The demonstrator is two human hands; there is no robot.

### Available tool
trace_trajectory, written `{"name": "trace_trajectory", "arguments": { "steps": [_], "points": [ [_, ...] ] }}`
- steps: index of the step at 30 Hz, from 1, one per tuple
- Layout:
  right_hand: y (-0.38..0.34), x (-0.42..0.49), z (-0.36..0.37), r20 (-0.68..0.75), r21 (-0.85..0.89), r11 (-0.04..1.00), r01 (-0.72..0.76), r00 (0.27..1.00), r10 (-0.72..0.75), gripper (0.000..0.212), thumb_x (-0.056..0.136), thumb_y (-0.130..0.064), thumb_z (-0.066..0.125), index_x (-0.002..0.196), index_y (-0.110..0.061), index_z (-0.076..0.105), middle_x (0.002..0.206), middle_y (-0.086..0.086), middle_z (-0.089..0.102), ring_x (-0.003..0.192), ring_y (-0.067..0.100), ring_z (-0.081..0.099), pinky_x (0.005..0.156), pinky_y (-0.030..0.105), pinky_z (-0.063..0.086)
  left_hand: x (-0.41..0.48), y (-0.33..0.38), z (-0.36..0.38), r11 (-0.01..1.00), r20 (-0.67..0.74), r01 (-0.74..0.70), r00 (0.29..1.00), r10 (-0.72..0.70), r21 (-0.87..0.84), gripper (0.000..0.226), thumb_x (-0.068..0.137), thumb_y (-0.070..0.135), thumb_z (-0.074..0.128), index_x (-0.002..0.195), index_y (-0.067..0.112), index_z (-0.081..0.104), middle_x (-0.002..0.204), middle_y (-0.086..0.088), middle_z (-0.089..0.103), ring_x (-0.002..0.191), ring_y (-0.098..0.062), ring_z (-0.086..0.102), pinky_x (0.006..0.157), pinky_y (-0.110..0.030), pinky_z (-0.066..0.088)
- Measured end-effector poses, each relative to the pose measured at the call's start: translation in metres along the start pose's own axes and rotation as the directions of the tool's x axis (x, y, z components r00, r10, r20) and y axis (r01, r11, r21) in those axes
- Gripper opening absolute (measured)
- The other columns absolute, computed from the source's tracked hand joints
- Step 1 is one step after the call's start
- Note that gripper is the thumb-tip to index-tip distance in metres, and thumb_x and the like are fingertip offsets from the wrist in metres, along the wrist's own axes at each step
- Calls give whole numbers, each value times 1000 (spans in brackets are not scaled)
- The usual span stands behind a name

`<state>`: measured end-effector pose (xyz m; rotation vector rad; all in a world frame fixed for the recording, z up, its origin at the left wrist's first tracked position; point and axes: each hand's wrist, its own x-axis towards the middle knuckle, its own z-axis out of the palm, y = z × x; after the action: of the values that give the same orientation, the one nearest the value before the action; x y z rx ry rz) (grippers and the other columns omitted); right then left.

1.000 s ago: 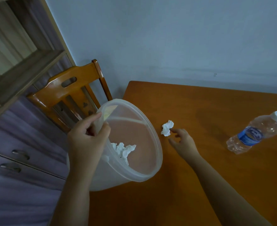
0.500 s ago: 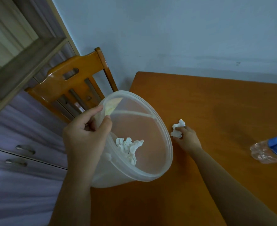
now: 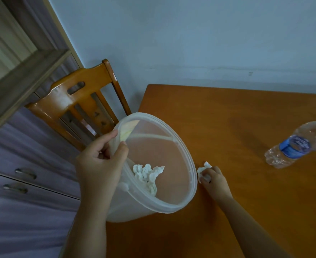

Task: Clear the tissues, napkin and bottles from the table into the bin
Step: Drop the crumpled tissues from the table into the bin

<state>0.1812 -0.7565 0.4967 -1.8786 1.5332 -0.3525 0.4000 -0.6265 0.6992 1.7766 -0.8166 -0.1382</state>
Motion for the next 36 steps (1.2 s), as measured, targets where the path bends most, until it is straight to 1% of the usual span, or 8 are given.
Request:
{"name": "trace_trajectory", "arguments": {
  "steps": [3,7,15,19,22,29,32,36],
  "points": [
    [8,-33,-1,-35,23,999,-32,999,33,12,83,-12,59,94,-8,61,98,3,48,79,17,50,62,20,38,-14,0,-9,1000,29,11,1000,-11,-19,31,70,21,66,87,46,61,66,6,62,63,-18,57,53,-32,52],
    [15,-71,-6,-98,75,995,-61,993,69,4,80,-8,62,84,-7,62,89,3,49,80,23,54,57,21,36,-30,-2,-18,999,50,26,998,-24,-46,28,71,21,67,92,39,65,59,8,57,56,-7,52,49,-19,47],
    [-1,-130,-44,-341,149,989,-1,939,52,9,75,-6,68,80,-9,61,80,0,54,67,4,49,51,12,33,-60,4,-28,998,153,-22,988,31,-59,28,71,19,68,97,30,67,63,4,58,58,-8,51,51,-23,44],
    [-16,-161,-69,-438,188,980,65,899,25,16,74,-8,69,74,-19,57,75,-6,53,68,6,52,51,12,36,-76,11,-21,991,209,-82,972,103,-107,29,71,15,70,99,25,68,58,6,56,52,-5,48,46,-11,39],
    [-26,-179,-85,-488,176,977,122,873,-21,19,74,-7,68,71,-22,56,71,-4,54,66,9,52,52,15,37,-89,17,-14,980,254,-88,958,132,-180,30,72,12,71,99,23,68,56,9,53,51,-6,47,47,-12,40],
    [-32,-207,-111,-479,162,965,206,871,-105,23,72,-8,69,70,-26,55,72,-12,53,71,-1,52,57,5,39,-120,39,10,949,365,-107,906,216,-295,31,71,13,69,96,32,66,57,18,59,51,-2,50,47,-10,40],
    [-26,-213,-121,-374,153,968,198,918,-129,17,76,-19,67,82,-32,57,86,-19,54,81,-1,55,66,7,43,-132,49,23,939,400,-136,878,262,-317,35,71,16,69,92,43,62,58,12,60,51,-10,51,46,-16,45],
    [-3,-217,-141,-337,108,971,213,927,-166,21,79,-27,65,99,-30,61,99,-28,46,93,-12,47,75,1,38,-149,64,44,932,416,-168,859,299,-321,38,72,15,68,93,46,59,58,18,57,48,-5,47,43,-15,41]
  ]
}}
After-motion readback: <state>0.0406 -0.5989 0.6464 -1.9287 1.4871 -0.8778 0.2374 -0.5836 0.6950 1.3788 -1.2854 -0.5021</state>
